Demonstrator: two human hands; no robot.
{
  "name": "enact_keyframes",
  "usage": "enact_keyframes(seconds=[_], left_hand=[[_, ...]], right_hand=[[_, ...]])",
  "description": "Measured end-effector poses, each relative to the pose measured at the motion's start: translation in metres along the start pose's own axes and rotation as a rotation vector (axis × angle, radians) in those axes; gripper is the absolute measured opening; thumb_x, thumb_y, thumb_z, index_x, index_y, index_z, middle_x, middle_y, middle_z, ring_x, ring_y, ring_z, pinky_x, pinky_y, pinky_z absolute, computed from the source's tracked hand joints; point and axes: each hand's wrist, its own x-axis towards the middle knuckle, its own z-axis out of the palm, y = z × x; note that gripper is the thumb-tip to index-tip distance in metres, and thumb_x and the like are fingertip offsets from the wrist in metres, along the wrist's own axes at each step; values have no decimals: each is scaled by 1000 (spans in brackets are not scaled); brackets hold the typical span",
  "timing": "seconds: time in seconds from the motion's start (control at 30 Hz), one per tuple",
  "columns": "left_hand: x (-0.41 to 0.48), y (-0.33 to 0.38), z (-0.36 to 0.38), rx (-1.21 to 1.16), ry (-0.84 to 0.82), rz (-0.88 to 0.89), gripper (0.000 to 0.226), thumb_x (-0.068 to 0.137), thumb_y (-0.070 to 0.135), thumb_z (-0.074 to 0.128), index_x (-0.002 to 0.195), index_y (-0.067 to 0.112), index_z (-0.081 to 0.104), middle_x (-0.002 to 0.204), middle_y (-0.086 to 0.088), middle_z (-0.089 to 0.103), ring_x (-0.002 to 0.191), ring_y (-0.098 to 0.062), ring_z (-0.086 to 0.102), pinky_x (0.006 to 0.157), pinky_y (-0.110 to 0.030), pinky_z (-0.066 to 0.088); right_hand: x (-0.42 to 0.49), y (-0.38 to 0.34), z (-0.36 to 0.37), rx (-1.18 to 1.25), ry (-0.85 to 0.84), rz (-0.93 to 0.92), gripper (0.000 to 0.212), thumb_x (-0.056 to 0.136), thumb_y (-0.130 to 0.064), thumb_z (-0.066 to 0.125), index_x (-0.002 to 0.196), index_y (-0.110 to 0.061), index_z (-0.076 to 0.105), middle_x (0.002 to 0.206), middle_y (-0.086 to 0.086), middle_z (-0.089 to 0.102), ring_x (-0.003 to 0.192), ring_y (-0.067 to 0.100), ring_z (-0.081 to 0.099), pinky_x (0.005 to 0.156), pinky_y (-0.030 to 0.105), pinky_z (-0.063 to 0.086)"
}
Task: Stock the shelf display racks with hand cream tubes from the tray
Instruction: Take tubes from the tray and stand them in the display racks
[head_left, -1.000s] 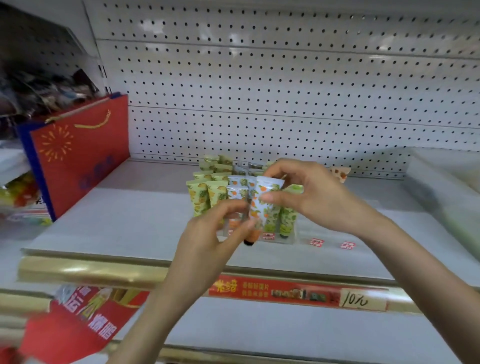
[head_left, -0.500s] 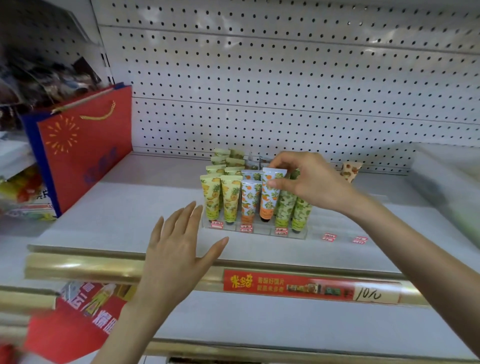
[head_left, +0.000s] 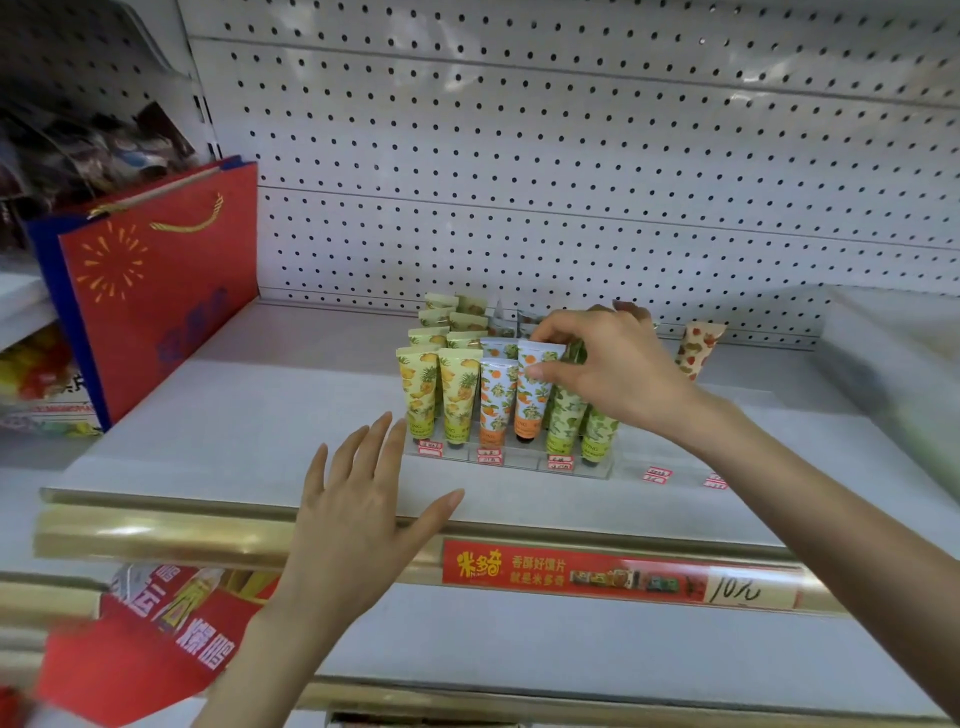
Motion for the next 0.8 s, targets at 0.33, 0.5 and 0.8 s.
enact_keyframes(seconds=[0.33,0.5,0.8], left_hand=[[-1,2,1,-31,-25,-7,89,84,75,17,134,7,47,137,-11,51,124,-29,50,102,-52,35],[-2,2,0,-26,-33,-9,89,84,75,17,133,7,48,135,-11,53,122,-29,52,100,-52,38],[-4,6,-4,-27,-27,9,87,85,73,20,131,6,50,131,-11,56,118,-29,55,98,-52,39]], right_hand=[[-1,3,8,-49,-34,3,26,80,-36,69,101,-24,62,94,-14,65,106,8,58,113,43,-11],[-3,2,12,-53,-13,7,27,79,-37,70,100,-23,60,97,-13,67,105,9,59,113,41,-6],[-4,2,11,-58,-21,9,35,81,-40,67,113,-27,58,104,-15,67,108,8,58,112,43,-7]])
